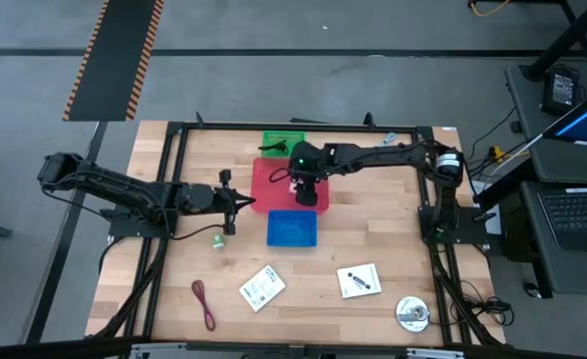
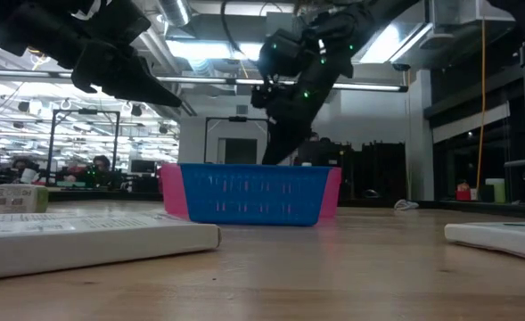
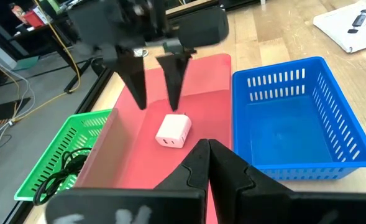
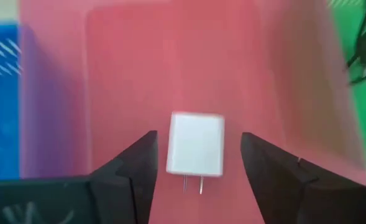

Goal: Pick and place items into bin
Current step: Put the left white card reader box into the blue bin

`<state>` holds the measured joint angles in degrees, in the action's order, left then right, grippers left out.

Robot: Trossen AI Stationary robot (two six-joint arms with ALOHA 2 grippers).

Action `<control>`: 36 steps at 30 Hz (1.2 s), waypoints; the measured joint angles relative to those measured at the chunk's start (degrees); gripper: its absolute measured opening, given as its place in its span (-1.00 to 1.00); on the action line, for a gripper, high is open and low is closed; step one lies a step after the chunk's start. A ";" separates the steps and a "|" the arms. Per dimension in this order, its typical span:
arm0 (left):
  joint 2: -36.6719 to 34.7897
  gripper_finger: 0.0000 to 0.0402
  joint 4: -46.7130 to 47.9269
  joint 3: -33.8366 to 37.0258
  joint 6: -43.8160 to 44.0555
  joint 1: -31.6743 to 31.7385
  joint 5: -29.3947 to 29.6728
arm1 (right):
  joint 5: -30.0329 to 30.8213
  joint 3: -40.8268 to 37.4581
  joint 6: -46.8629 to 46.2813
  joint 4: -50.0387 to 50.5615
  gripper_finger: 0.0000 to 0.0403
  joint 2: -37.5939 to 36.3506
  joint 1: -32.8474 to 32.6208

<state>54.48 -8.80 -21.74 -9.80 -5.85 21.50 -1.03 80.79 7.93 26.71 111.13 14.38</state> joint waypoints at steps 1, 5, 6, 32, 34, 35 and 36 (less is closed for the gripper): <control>0.02 -0.99 0.00 0.00 0.00 0.00 0.00 | 0.27 0.48 0.10 1.14 -0.04 -0.49 -0.12; 0.02 -0.98 0.30 -0.02 -0.11 0.01 0.03 | 1.96 1.36 -0.16 4.12 -0.17 -2.78 -1.51; 0.02 -0.97 0.37 -0.04 -0.75 0.02 0.09 | 2.02 1.36 -0.43 4.33 -0.21 -3.57 -2.06; 0.04 -0.99 -0.61 -0.04 -0.52 -0.04 -2.46 | 11.40 -10.37 -12.58 1.65 -0.82 -15.05 -18.12; 0.04 -0.99 -0.89 -0.04 0.02 -0.05 -3.62 | 12.15 -14.29 -14.45 -2.45 -0.83 -17.01 -18.97; 0.04 -0.99 -1.10 -0.04 0.13 -0.04 -3.93 | 12.38 -16.41 -15.23 -4.29 -0.83 -18.22 -19.25; 0.04 -0.99 -1.51 -0.04 0.22 -0.04 -4.35 | 12.57 -18.43 -15.66 -6.02 -0.83 -19.61 -19.61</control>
<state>54.52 -10.31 -21.78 -9.58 -5.89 17.15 11.55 62.36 -7.73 20.69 91.51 -5.22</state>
